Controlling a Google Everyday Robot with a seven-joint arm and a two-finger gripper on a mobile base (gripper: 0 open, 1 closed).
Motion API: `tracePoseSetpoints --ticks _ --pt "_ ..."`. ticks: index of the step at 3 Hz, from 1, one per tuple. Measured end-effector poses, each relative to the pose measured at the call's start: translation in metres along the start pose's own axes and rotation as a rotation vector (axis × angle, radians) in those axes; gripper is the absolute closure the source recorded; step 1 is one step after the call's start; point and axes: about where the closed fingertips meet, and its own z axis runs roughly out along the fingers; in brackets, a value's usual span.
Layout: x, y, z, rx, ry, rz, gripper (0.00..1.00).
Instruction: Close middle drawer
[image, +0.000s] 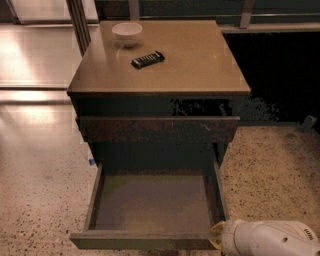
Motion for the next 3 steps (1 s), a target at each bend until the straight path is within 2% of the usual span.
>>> tracePoseSetpoints --ticks 2,3 --pt "0.020 0.023 0.033 -0.078 0.008 0.028 1.00" --pt "0.020 0.024 0.033 -0.078 0.008 0.029 1.00"
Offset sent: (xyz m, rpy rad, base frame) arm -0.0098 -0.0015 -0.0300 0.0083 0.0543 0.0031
